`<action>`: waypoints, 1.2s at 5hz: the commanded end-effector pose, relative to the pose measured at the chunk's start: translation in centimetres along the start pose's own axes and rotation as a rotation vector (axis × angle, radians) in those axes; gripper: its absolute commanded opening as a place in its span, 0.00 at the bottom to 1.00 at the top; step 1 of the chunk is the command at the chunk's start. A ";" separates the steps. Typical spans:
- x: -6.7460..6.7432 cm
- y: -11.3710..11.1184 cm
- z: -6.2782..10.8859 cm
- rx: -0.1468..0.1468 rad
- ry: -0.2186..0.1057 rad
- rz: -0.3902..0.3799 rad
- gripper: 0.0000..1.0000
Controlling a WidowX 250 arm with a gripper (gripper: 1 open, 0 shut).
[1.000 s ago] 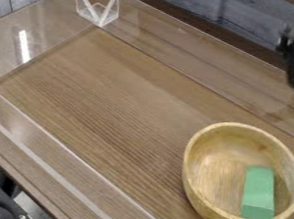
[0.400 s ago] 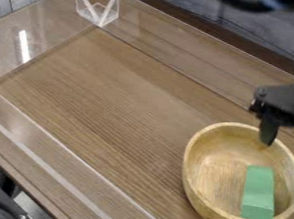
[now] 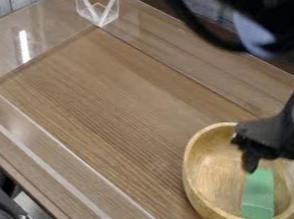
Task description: Put green object into wooden bowl
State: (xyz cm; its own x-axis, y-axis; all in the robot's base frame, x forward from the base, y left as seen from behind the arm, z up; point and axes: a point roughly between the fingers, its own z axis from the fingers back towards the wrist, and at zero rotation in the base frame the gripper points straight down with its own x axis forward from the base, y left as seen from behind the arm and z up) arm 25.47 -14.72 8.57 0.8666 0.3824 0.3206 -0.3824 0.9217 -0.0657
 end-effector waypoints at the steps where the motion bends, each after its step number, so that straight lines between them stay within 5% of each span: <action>1: -0.3 -0.2 -0.7 -0.005 -0.012 0.063 1.00; 4: 0.4 -1.1 2.6 -0.035 0.001 0.094 1.00; 6: -0.3 -0.5 0.4 -0.031 0.015 0.098 1.00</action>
State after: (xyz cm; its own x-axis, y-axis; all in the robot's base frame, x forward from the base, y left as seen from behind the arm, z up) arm 24.71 -15.09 7.89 0.8411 0.4613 0.2823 -0.4553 0.8857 -0.0909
